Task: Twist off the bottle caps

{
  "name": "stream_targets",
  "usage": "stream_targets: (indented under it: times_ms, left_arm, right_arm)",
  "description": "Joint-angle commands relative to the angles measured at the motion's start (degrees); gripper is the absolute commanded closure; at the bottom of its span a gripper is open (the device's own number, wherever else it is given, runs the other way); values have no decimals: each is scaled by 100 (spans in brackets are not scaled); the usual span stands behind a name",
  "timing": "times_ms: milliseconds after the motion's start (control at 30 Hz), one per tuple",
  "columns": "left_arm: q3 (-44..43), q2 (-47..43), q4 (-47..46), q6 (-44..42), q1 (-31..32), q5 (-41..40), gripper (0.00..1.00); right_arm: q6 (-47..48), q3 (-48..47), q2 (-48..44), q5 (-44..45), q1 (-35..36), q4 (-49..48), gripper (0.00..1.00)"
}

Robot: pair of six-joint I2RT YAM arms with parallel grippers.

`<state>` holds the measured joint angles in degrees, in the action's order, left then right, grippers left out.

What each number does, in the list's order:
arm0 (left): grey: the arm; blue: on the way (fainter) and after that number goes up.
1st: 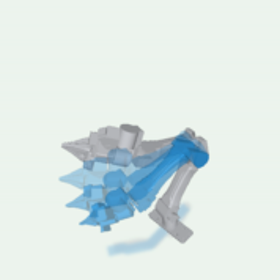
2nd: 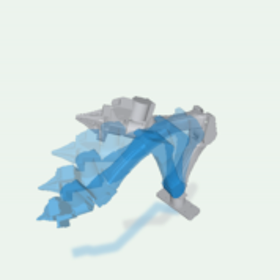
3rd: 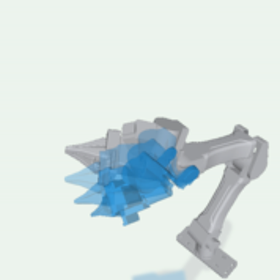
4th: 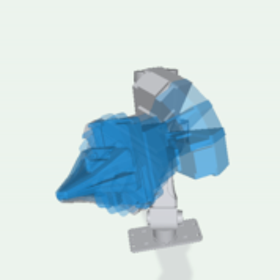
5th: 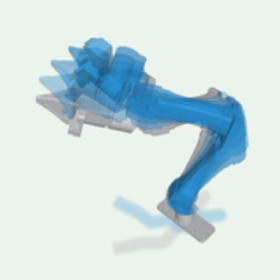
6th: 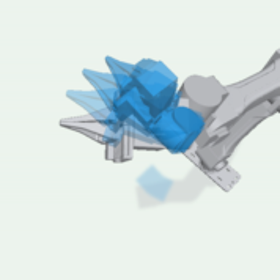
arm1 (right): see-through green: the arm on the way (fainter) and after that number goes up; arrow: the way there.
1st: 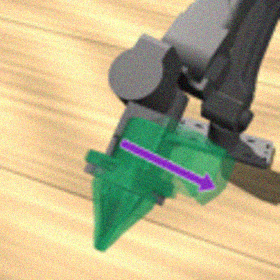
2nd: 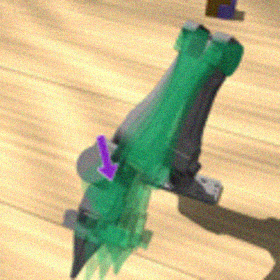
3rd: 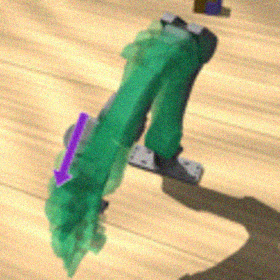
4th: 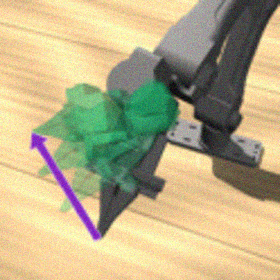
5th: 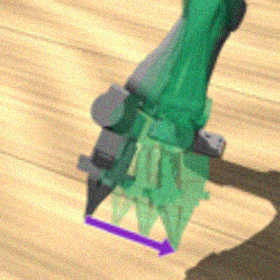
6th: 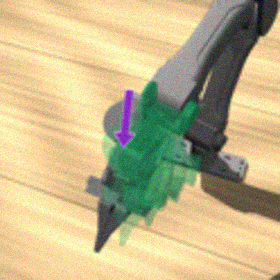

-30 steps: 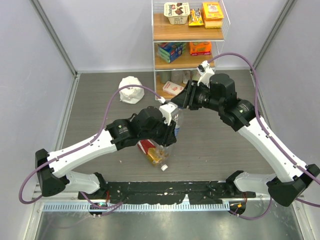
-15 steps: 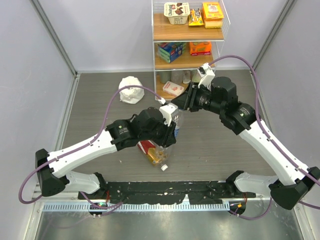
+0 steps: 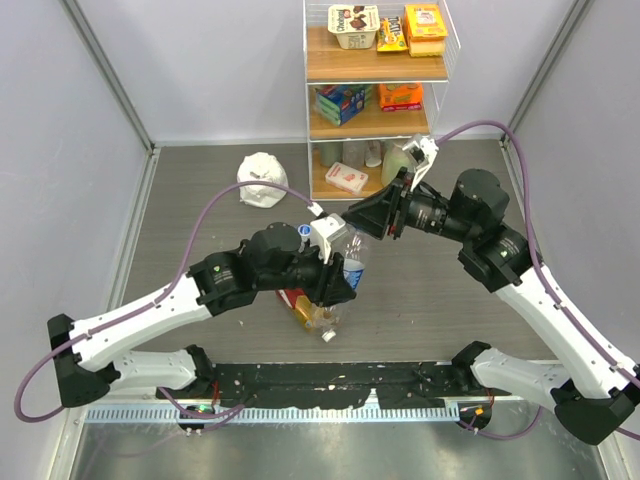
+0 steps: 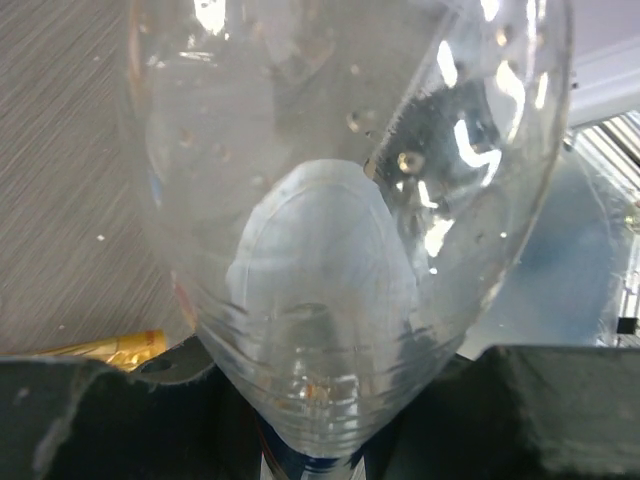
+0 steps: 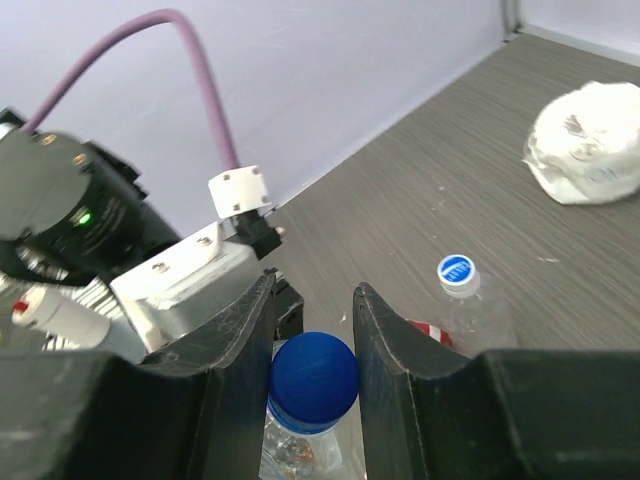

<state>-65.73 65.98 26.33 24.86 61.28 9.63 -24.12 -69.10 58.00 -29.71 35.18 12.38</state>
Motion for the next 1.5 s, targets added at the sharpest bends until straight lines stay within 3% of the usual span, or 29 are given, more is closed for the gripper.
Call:
stream_targets:
  times_ms: [0,367,600,733,867,900,933,967,1067,1100,1300,1467]
  left_arm:
    - [253,-330,-997,168,-90,565,100]
    - [491,-524,-1622,80,-98,1612,100]
    - [579,-638,-1789,71,-98,1744,100]
    - [614,-656,-1736,63,-107,1648,100]
    - [614,-630,-1657,45,-98,1516,100]
    - [614,-612,-1622,36,-90,1472,100]
    - [597,-603,-1570,19,-98,1437,100]
    - [588,-595,-1534,10,-98,1384,100]
    - [562,-542,-1438,-25,-90,1235,100]
    - [553,-533,-1403,-34,-90,1182,100]
    - [404,-358,-1113,-78,-90,875,100]
    - [132,-164,-673,-104,-90,392,100]
  right_arm:
    - [373,-86,-175,-1605,68,-534,99]
    - [-4,-77,-87,-2987,68,-1421,98]
    - [-14,-95,-148,-3084,42,-1537,98]
    - [-5,-165,-184,-2655,-134,-1361,98]
    - [-23,-296,-166,-2084,-239,-1108,73]
    - [-23,-323,-166,-1969,-257,-993,59]
    - [-23,-358,-166,-1846,-248,-983,54]
    - [-31,-376,-166,-1749,-248,-940,42]
    - [-31,-472,-201,-1223,-248,-817,21]
    - [-31,-490,-236,-1030,-248,-695,1]
    - [-14,-429,-473,691,-248,-334,0]
    - [-277,-674,-220,1590,-248,394,0]
